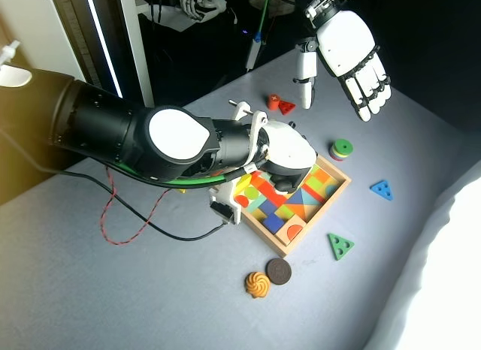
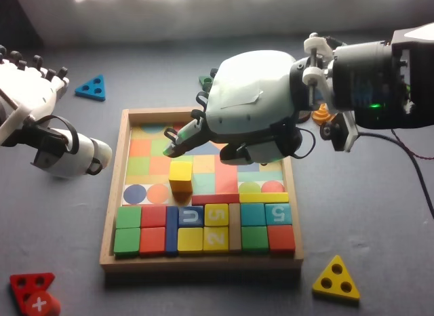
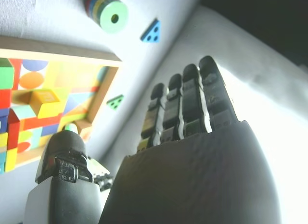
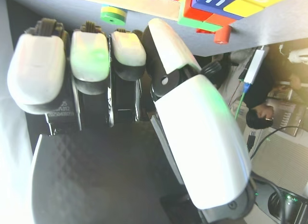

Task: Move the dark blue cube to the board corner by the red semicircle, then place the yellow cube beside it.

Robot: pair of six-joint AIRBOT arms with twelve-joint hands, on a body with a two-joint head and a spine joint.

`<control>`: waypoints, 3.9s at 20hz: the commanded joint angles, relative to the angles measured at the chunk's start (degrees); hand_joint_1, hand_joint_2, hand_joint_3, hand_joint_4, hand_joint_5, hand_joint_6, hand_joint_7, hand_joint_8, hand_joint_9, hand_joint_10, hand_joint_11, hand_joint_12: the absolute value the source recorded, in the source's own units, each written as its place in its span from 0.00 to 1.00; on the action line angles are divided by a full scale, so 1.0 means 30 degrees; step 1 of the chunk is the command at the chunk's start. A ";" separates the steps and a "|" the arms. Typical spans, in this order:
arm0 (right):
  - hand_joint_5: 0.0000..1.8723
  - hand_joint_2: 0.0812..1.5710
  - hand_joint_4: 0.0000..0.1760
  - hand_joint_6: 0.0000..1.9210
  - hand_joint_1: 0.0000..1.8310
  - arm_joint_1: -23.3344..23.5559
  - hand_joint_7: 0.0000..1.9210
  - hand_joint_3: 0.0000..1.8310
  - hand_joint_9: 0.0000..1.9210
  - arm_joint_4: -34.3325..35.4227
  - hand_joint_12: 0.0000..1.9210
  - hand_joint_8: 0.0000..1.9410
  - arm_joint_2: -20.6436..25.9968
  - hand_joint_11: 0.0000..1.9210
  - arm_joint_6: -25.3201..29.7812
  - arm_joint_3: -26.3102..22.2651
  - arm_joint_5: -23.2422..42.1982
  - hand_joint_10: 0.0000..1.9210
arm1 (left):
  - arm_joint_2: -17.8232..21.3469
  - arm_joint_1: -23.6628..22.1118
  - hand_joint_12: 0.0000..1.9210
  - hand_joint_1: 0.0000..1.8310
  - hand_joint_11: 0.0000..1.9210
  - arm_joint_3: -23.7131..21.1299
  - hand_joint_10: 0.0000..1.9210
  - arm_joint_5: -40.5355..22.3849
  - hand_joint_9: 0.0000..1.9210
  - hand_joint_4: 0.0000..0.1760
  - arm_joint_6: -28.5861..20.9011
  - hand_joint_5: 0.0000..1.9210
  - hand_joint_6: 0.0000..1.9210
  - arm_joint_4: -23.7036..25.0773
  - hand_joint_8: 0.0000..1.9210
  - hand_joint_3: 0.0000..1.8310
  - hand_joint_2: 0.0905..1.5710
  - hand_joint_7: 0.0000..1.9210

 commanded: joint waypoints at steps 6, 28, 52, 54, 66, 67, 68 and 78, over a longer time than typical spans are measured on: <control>0.21 0.87 0.00 0.00 0.55 -0.0395 0.60 0.00 0.70 0.1093 1.00 1.00 -0.0142 0.77 -0.0706 0.0160 0.0607 1.00 | 0.0144 -0.0156 0.09 0.00 0.00 0.0068 0.00 -0.0322 0.02 0.00 0.0013 0.02 0.00 0.1600 0.00 0.00 0.73 0.02; 0.25 0.90 0.00 0.01 0.54 -0.1161 0.59 0.00 0.70 0.1423 1.00 1.00 -0.0415 0.76 -0.1544 0.0487 0.0668 1.00 | 0.0148 -0.0123 0.05 0.00 0.00 0.0074 0.00 -0.0240 0.02 0.00 0.0045 0.01 0.00 0.1722 0.00 0.00 0.72 0.02; 0.23 0.89 0.00 0.01 0.55 -0.0875 0.59 0.00 0.70 0.0596 1.00 1.00 0.0935 0.75 -0.1693 0.1741 0.0937 1.00 | 0.0148 -0.0013 0.05 0.00 0.00 0.0064 0.00 -0.0292 0.01 0.00 0.0043 0.00 0.00 0.1699 0.00 0.00 0.72 0.01; 0.23 0.88 0.00 0.02 0.56 -0.0903 0.59 0.00 0.70 0.0499 1.00 1.00 0.0935 0.75 -0.1697 0.1848 0.0945 1.00 | 0.0148 -0.0013 0.04 0.00 0.00 0.0064 0.00 -0.0292 0.01 0.00 0.0043 0.01 0.00 0.1699 0.00 0.00 0.73 0.01; 0.23 0.88 0.00 0.01 0.57 -0.0856 0.61 0.00 0.71 -0.0676 1.00 1.00 0.1229 0.77 -0.1731 0.2162 0.0985 1.00 | 0.0148 -0.0028 0.06 0.00 0.00 0.0068 0.00 -0.0166 0.02 0.00 0.0043 0.01 0.00 0.1760 0.00 0.00 0.72 0.01; 0.21 0.88 0.00 0.00 0.57 -0.0856 0.61 0.00 0.71 -0.0680 1.00 1.00 0.1233 0.77 -0.1729 0.2184 0.0985 1.00 | 0.0148 -0.0028 0.06 0.00 0.00 0.0074 0.00 -0.0166 0.02 0.00 0.0043 0.01 0.00 0.1760 0.00 0.00 0.72 0.02; 0.22 0.87 0.00 0.01 0.58 -0.0856 0.61 0.00 0.71 -0.0680 1.00 1.00 0.1235 0.77 -0.1728 0.2196 0.0977 1.00 | 0.0148 -0.0030 0.07 0.00 0.00 0.0083 0.00 -0.0166 0.03 0.00 0.0043 0.02 0.00 0.1760 0.00 0.00 0.73 0.02; 0.27 0.88 0.00 0.01 0.58 -0.0745 0.60 0.00 0.71 -0.0680 1.00 1.00 0.1344 0.79 -0.1722 0.2778 0.0899 1.00 | 0.0148 -0.0055 0.08 0.00 0.00 0.0114 0.00 -0.0166 0.03 0.00 0.0040 0.02 0.00 0.1760 0.00 0.00 0.73 0.02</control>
